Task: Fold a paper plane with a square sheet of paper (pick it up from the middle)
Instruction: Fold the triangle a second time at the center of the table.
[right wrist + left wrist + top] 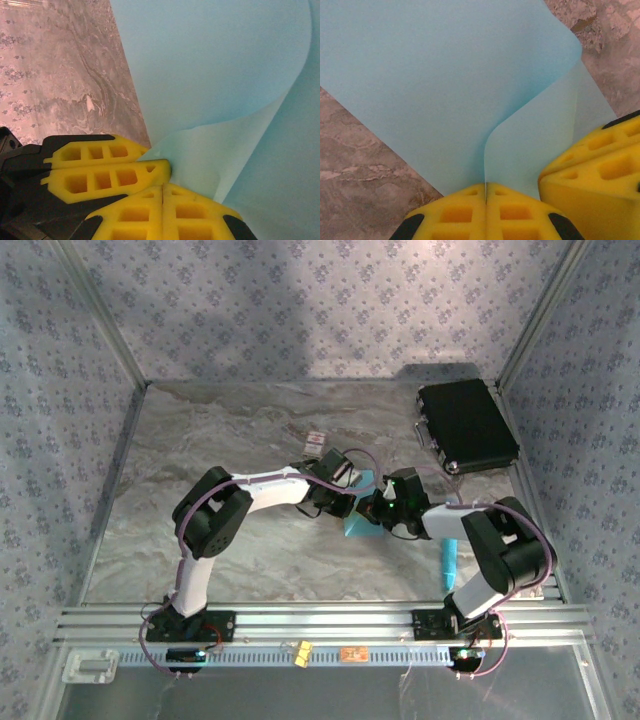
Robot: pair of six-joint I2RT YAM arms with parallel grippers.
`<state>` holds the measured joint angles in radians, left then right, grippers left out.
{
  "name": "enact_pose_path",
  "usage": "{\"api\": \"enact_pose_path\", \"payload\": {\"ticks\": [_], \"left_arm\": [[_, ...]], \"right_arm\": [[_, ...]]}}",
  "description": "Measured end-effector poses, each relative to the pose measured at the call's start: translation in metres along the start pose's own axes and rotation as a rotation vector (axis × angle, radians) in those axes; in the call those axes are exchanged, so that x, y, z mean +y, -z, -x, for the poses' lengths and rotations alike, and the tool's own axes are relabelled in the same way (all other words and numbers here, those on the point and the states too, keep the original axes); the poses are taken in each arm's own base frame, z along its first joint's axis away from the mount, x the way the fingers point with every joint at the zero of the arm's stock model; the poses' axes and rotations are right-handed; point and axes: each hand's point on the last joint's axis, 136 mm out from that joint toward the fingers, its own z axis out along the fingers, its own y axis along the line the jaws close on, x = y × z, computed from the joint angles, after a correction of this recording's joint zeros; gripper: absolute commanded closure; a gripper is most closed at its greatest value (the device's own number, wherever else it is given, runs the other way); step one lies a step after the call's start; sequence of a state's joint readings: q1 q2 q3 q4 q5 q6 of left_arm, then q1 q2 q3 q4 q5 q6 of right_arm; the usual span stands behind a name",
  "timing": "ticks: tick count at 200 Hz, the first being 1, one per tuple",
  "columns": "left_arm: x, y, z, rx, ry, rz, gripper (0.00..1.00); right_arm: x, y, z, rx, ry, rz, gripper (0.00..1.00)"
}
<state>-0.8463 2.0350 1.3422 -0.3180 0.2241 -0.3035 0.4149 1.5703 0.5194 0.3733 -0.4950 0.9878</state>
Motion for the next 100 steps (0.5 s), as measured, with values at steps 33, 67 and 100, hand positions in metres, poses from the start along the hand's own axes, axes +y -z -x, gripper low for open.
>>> {"api": "enact_pose_path", "payload": {"ticks": [33,67,100], "left_arm": [[0.0,0.0,0.0,0.001,0.0,-0.001,0.94],[-0.002,-0.002,0.001,0.003,-0.001,-0.014,0.94],[-0.003,-0.002,0.001,0.003,-0.001,-0.018,0.94]], "right_arm": [[-0.006,-0.002,-0.002,0.004,-0.007,-0.015,0.97],[-0.021,-0.001,-0.01,0.012,-0.023,-0.038,0.96],[-0.02,0.0,-0.008,0.01,-0.025,-0.038,0.95]]}}
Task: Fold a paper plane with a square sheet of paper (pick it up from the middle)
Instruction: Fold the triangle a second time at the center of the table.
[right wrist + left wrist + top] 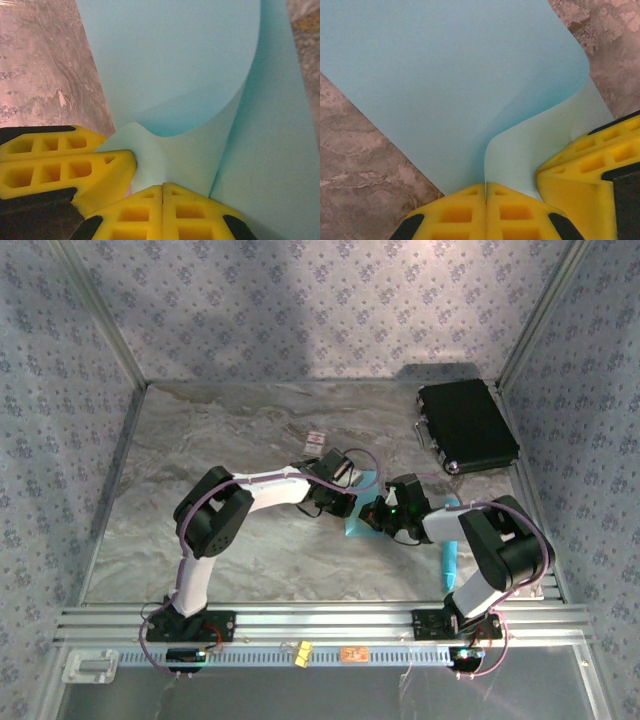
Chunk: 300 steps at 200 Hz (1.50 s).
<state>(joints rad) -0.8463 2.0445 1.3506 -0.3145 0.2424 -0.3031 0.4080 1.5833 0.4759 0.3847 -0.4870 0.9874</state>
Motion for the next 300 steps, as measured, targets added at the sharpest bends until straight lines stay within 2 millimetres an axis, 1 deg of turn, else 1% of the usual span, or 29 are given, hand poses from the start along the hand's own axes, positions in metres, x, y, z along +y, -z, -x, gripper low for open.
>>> {"api": "enact_pose_path", "payload": {"ticks": [19,44,60,74,99,104,162,206,220,237,300], "left_arm": [[0.0,0.0,0.001,0.0,-0.001,-0.001,0.94],[-0.001,-0.001,0.001,0.0,-0.001,-0.004,0.94],[0.0,-0.001,0.002,-0.001,0.0,-0.004,0.94],[-0.001,-0.001,0.002,0.0,-0.004,-0.004,0.94],[-0.001,-0.001,0.002,0.0,-0.006,-0.004,0.94],[-0.001,-0.001,0.002,-0.001,-0.007,-0.005,0.94],[-0.001,-0.001,0.002,0.0,-0.006,-0.007,0.94],[-0.001,-0.001,0.002,0.0,-0.006,-0.007,0.94],[-0.001,-0.001,0.002,0.0,-0.006,-0.007,0.94],[-0.001,-0.001,0.002,0.0,-0.006,-0.007,0.94],[-0.001,-0.001,0.002,-0.002,-0.014,-0.007,0.94]], "right_arm": [[0.006,0.003,0.005,-0.006,0.0,0.002,0.95],[0.024,0.006,0.02,-0.034,0.02,0.026,0.95],[0.025,0.008,0.027,-0.046,0.02,0.028,0.95],[0.019,0.006,0.03,-0.052,0.013,0.01,0.96],[-0.007,0.002,0.028,-0.05,-0.026,-0.049,0.95],[-0.01,0.002,0.028,-0.048,-0.031,-0.041,0.95],[-0.007,0.004,0.033,-0.047,-0.039,-0.018,0.93],[0.009,0.011,0.059,-0.076,-0.014,-0.005,0.94],[0.003,0.01,0.061,-0.08,-0.024,-0.012,0.94],[-0.016,0.006,0.056,-0.07,-0.064,-0.034,0.94],[-0.017,0.01,0.063,-0.094,-0.092,0.02,0.92]]}}
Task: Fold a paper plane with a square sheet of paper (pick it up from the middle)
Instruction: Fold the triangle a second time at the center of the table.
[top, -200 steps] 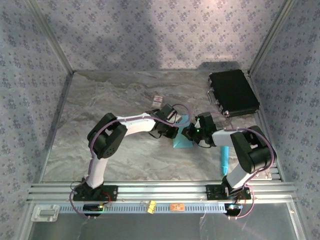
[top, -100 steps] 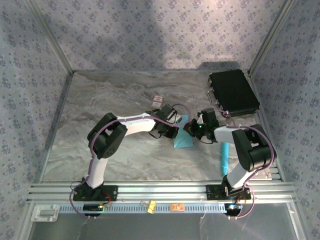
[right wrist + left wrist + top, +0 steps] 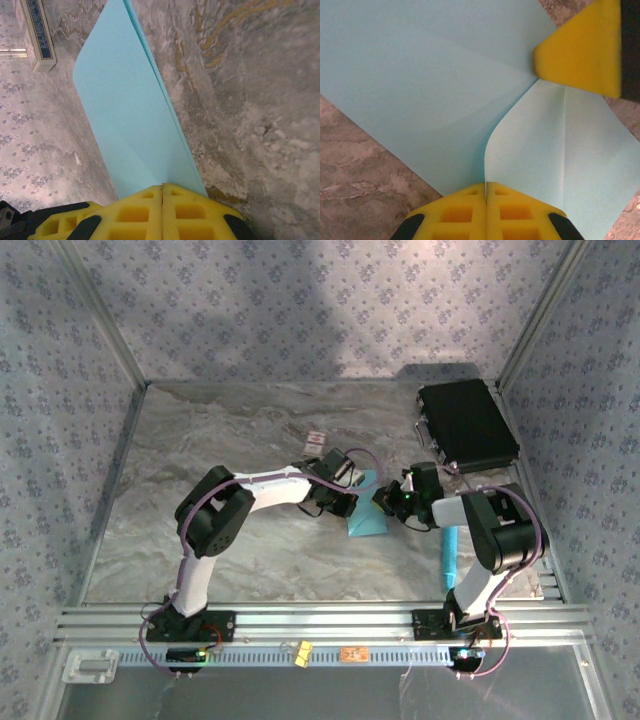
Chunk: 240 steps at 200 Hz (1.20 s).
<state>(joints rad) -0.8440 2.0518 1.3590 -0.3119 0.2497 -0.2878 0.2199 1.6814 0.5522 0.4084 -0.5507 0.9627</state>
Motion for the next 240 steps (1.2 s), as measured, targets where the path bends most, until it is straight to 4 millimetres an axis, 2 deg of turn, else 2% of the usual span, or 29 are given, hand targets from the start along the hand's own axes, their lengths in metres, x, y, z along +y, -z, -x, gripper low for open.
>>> {"api": "enact_pose_path", "payload": {"ticks": [36,72,133,154,186,207,240], "left_arm": [[0.0,0.0,0.0,0.0,0.0,0.0,0.94],[0.0,0.0,0.0,0.001,-0.001,0.0,0.94],[0.0,0.0,0.0,0.001,-0.003,0.0,0.94],[0.0,0.0,-0.001,0.004,-0.003,0.001,0.94],[0.0,0.0,-0.002,0.009,-0.003,-0.005,0.94],[0.0,0.0,-0.002,0.008,-0.003,-0.005,0.94],[0.001,0.0,-0.001,0.008,-0.001,-0.008,0.94]], "right_arm": [[-0.005,0.011,0.012,-0.06,-0.015,-0.04,0.91],[0.019,0.025,0.013,-0.09,0.046,-0.013,0.91],[0.04,0.007,-0.029,0.016,0.109,0.024,0.93],[0.037,-0.001,-0.046,0.057,0.117,0.009,0.93],[0.032,-0.003,-0.047,0.043,0.111,0.016,0.94],[0.009,-0.005,-0.06,0.066,0.079,-0.037,0.93],[0.009,-0.004,-0.06,0.059,0.08,-0.015,0.93]]}}
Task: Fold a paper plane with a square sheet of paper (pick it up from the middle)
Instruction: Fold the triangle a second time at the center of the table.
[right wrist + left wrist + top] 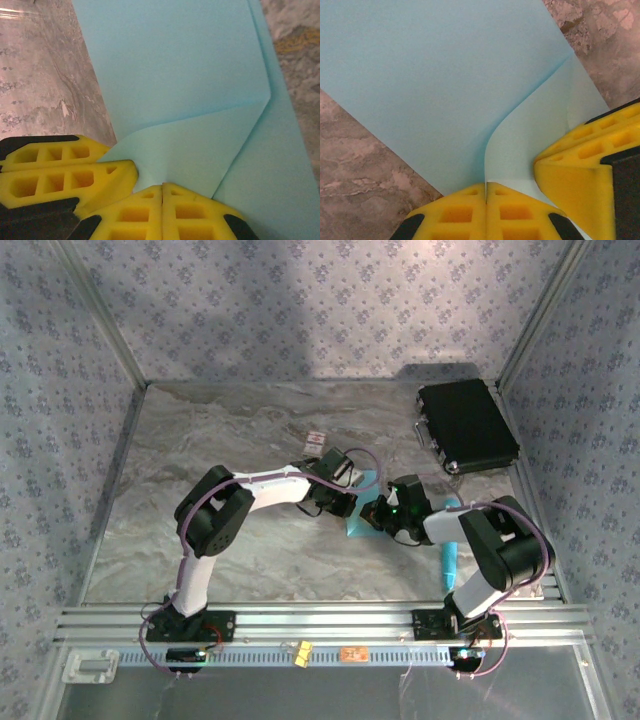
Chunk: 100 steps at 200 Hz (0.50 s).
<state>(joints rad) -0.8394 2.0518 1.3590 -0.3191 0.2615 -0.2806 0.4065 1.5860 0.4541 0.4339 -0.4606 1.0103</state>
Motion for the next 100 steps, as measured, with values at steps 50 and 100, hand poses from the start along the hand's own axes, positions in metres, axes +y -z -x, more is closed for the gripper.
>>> {"api": "enact_pose_path", "payload": {"ticks": [50,100], "left_arm": [[0.0,0.0,0.0,0.0,0.0,0.0,0.93],[0.0,0.0,0.0,0.0,0.0,0.0,0.93]], "right_arm": [[0.005,0.007,-0.005,0.011,0.005,-0.006,0.93],[0.018,0.004,-0.016,0.034,0.041,0.018,0.94]]}}
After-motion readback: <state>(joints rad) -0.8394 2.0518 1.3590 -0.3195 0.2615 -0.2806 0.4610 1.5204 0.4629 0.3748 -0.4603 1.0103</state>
